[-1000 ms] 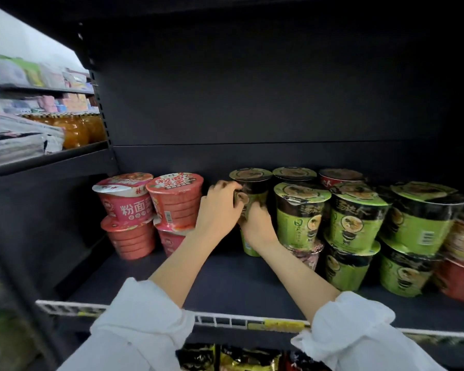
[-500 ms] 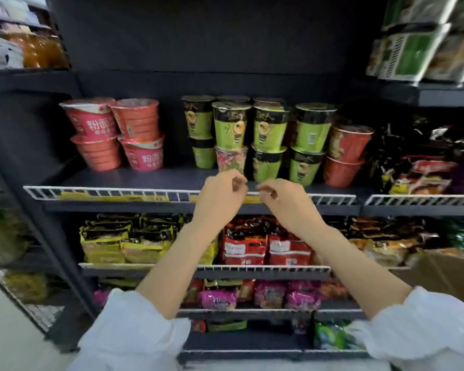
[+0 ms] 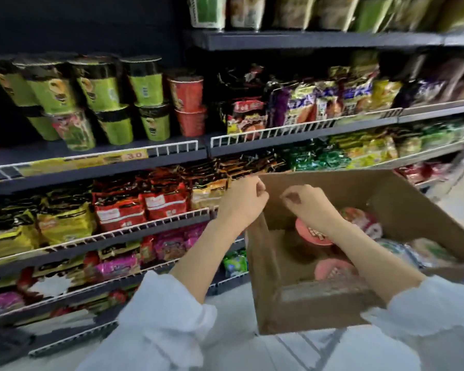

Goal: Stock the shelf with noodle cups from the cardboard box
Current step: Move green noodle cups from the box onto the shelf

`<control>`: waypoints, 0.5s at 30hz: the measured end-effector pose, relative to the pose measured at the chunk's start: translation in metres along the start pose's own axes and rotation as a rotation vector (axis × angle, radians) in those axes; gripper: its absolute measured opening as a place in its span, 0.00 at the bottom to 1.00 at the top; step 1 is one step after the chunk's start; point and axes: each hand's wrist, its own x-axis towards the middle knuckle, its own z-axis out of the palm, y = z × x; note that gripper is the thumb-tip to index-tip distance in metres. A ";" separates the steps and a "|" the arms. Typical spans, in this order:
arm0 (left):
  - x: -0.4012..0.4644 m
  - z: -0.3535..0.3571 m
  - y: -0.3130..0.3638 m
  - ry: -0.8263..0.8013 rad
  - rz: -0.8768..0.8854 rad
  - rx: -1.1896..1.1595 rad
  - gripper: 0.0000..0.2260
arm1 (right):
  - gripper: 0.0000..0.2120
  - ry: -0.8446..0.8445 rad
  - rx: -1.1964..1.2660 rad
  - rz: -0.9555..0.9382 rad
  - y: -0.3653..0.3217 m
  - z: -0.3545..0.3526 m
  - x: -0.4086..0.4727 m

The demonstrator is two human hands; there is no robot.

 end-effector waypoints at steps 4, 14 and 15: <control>0.027 0.082 0.072 -0.127 -0.024 0.044 0.09 | 0.12 -0.114 -0.051 0.090 0.109 -0.030 -0.005; 0.062 0.253 0.163 -0.751 0.001 0.265 0.15 | 0.25 -0.534 -0.293 0.199 0.291 -0.064 -0.006; 0.062 0.262 0.167 -0.812 -0.015 0.299 0.15 | 0.25 -0.583 -0.312 0.197 0.300 -0.067 -0.007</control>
